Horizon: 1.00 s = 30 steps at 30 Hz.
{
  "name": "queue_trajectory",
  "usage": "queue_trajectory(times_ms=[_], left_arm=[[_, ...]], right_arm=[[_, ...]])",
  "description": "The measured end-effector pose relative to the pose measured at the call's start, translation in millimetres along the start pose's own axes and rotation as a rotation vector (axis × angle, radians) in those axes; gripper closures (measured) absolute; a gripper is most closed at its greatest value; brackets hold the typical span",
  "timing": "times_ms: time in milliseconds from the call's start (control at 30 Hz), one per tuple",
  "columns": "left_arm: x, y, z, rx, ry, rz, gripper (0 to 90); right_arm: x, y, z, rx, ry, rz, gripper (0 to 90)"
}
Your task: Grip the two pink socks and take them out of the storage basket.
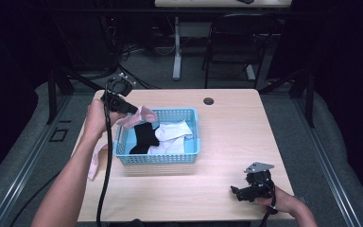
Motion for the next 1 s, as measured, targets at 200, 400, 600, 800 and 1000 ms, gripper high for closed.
queue_trajectory(times_ms=[200,400,600,800,1000], left_arm=[[-2.7,20.7,-6.6,0.029,0.011,0.024,87.7],[-11.9,38.2,-17.5,0.057,0.031,0.043,87.7],[-24.2,52.3,-29.7,0.090,0.056,0.054,87.7],[-40.5,62.1,-46.7,0.118,0.104,0.059,87.7],[-57.3,67.6,-62.5,0.140,0.151,0.050,87.7]], right_arm=[[0.0,0.0,0.0,0.000,0.000,0.000,0.0],[0.0,0.0,0.0,0.000,0.000,0.000,0.0],[0.0,0.0,0.0,0.000,0.000,0.000,0.0],[0.0,0.1,0.0,-0.001,0.000,-0.001,0.0],[-0.1,0.0,0.0,0.000,-0.001,0.000,0.0]])
Point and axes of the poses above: each handheld gripper's, and its own axes: y roughly backward along the jaws, x roughly out of its top, z roughly to its right, the point moved 1 cm from there along -y, roughly forward along the jaws, and after that the axes turned 6 degrees about -y, right-handed, at the moved point
